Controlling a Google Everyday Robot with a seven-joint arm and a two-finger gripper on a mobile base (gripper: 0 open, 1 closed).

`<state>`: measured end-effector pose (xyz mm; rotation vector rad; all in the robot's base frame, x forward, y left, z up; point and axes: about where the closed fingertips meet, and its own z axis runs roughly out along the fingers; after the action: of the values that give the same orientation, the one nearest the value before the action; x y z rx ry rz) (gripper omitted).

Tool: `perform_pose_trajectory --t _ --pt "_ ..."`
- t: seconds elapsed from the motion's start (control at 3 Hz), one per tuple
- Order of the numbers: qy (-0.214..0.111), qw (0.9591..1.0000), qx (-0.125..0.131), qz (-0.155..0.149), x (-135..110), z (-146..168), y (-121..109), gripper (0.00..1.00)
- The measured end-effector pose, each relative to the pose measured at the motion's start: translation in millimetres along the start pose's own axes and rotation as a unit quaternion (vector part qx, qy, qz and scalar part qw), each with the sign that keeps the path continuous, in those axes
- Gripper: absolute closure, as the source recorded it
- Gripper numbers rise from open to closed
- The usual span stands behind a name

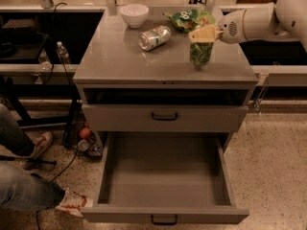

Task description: Pick green can from middle drawer and place on counter

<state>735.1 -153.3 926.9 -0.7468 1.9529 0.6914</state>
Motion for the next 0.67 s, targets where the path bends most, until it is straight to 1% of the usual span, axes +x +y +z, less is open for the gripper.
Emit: perform_pose_trajectory --t 0.33,0.67 --pt "-0.004 0.9996 0.011 0.025 2 7 -13 1.00" --pt "0.006 0.9990 0.021 0.040 14 15 -26 0.74"
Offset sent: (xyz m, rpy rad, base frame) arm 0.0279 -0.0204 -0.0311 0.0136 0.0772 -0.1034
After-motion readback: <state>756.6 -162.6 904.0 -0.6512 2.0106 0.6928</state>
